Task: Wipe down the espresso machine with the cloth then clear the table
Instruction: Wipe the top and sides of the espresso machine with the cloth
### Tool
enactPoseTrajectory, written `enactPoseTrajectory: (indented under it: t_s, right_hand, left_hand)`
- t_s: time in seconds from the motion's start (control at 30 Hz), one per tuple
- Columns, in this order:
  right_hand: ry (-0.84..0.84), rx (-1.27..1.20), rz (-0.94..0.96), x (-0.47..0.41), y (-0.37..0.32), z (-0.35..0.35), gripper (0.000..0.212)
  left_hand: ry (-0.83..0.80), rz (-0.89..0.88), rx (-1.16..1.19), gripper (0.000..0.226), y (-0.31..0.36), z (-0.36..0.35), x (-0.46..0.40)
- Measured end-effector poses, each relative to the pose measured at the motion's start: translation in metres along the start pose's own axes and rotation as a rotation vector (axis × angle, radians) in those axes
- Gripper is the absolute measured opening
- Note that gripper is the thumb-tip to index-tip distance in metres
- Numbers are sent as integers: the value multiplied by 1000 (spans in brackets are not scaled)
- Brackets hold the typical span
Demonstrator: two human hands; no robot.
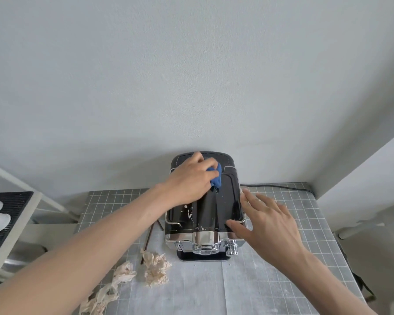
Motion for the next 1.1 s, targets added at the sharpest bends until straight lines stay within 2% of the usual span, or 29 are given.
enactPoseTrajectory:
  t_s: [0.13,0.47,0.63,0.73,0.83,0.97,1.1]
  right_hand:
    - [-35,15,0,1,0,-1,78]
    - [-11,16,35,3,-2,-3,80]
    - [-29,1,43,1,-1,-4,77]
    - [-24,-1,44,1,-2,-5,78]
    - [-22,27,56,2,-1,-4,79]
    - [-14,51,65,2,-2,-5,78]
    - [-13,34,54,1,-2,-6,77]
  left_hand:
    - [16,-3,-28,26,1,-3,2]
    - [-24,-172,224,30,56,4,63]
    - [32,-193,106,33,36,-1,41]
    - [107,-123,-20,33,2,-8,12]
    - [101,-69,-49,38,-15,-12,-2]
    - [80,-88,-48,29,0,-9,8]
    - [22,-229,-9,39,27,1,39]
Point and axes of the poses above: each hand's wrist, its own x-axis away from the middle knuckle, its own z-axis out of the back of the hand, y = z × x, the point moved 1 cm from there along -x, towards the middle knuckle
